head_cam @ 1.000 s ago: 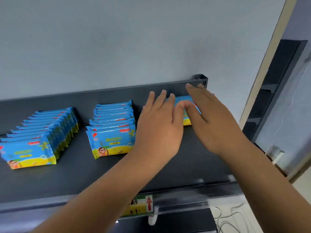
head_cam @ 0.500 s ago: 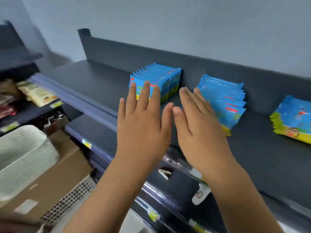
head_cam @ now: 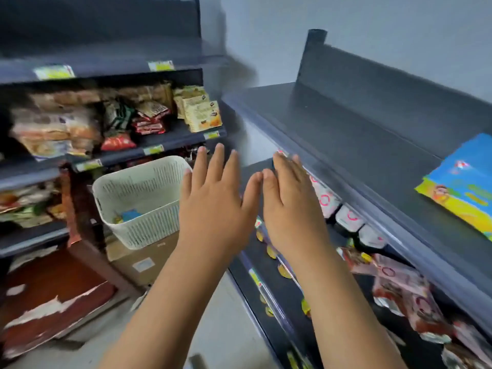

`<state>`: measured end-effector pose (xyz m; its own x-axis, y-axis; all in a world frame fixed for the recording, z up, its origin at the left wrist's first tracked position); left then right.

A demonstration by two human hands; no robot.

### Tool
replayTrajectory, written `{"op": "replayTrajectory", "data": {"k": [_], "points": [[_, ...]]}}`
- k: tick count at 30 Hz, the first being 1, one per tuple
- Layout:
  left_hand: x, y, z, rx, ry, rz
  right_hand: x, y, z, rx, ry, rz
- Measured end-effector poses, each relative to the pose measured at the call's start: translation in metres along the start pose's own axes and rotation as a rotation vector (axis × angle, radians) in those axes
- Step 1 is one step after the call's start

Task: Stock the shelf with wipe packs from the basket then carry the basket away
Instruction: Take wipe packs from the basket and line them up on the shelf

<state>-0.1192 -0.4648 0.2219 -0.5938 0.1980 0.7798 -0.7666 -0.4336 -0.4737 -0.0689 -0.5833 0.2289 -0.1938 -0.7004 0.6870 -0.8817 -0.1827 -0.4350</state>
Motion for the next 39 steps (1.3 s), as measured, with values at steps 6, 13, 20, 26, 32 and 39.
{"op": "replayTrajectory", "data": {"k": [6,13,20,26,32,39], "points": [[0.001,-0.052,-0.153,0.222,-0.103,-0.066,-0.142,-0.038,-0.083,0.032,-0.108,-0.235],[-0.002,-0.082,-0.255,0.379,-0.191,-0.109,-0.249,-0.064,-0.134,0.109,-0.134,-0.475],[-0.056,-0.133,-0.325,0.5,-0.166,-0.19,-0.35,-0.118,-0.135,0.079,-0.243,-0.719],[-0.124,-0.185,-0.382,0.677,-0.101,-0.257,-0.423,-0.196,-0.098,-0.204,-0.284,-0.886],[-0.19,-0.209,-0.437,0.89,0.087,-0.297,-0.504,-0.222,-0.051,-0.486,-0.188,-0.958],[-0.257,-0.183,-0.494,1.0,0.048,-0.502,-0.599,-0.175,-0.023,-0.558,-0.028,-1.154]]}}
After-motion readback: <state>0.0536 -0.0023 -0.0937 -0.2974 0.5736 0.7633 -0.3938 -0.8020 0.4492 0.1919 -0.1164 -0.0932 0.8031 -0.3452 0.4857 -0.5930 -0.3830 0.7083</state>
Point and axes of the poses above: each hand's wrist, its own y-axis away from the middle knuckle, its own x-axis out of the back of the hand, z = x × y, the point moved 1 cm from there along -y, towards the middle knuckle, and after that the axes turned 12 degrees about z, right-handed, at the moved point
